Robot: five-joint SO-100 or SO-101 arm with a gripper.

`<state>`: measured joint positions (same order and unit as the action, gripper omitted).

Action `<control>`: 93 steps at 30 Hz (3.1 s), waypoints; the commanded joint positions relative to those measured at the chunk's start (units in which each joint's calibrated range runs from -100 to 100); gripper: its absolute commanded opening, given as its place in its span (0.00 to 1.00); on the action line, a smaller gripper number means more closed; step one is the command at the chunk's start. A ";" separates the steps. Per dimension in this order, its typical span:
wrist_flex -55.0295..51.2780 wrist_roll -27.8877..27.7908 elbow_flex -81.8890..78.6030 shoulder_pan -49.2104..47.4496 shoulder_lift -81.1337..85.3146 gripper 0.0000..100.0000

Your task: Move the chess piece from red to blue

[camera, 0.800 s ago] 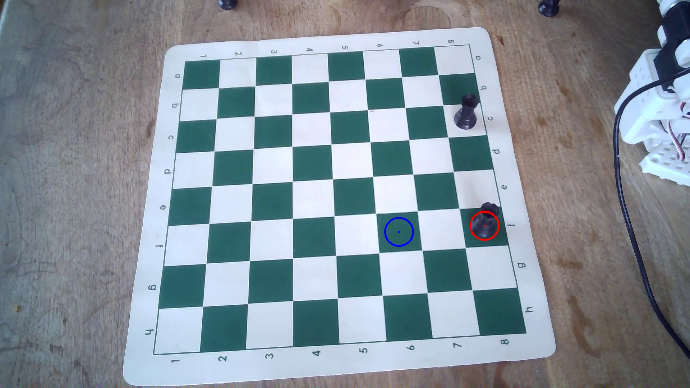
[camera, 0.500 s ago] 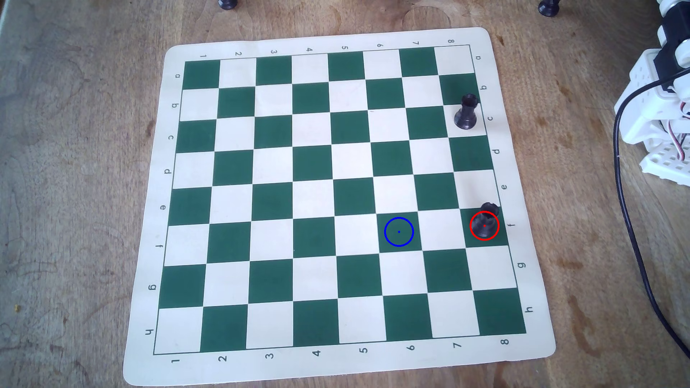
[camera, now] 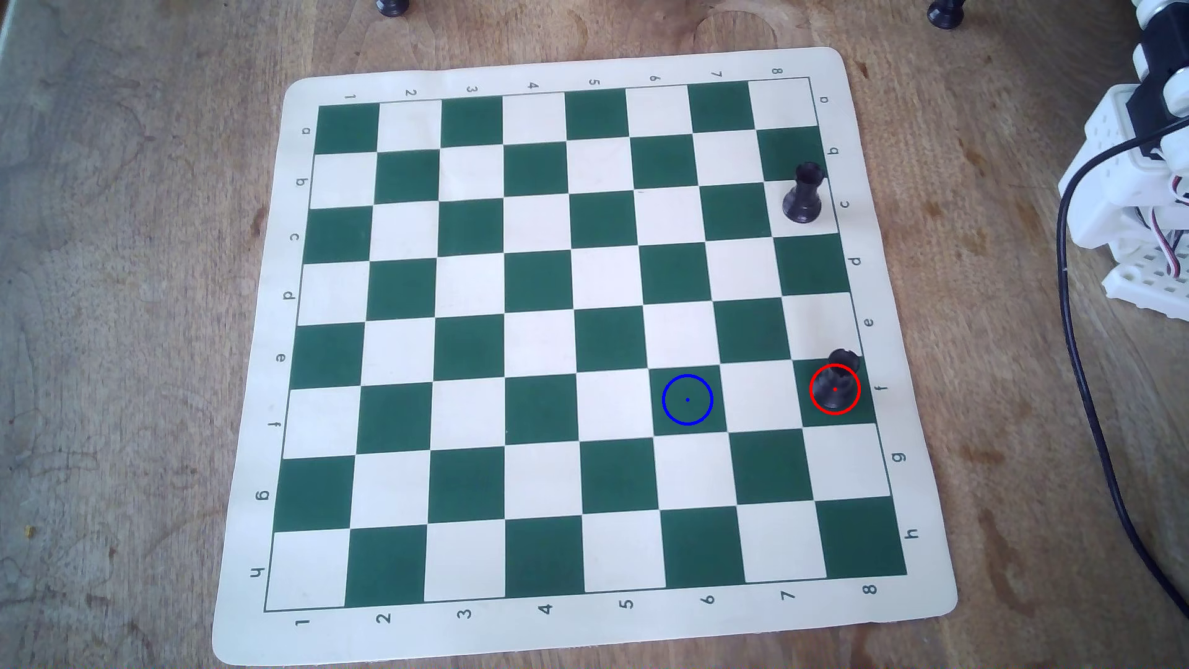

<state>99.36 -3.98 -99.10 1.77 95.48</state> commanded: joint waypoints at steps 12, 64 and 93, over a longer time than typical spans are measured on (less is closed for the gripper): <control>-3.21 1.61 -0.81 0.30 0.36 0.03; -170.29 3.03 57.39 0.30 -23.57 0.38; -169.39 12.75 48.60 -18.00 -56.68 0.26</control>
<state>-74.18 7.25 -51.20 -14.68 41.18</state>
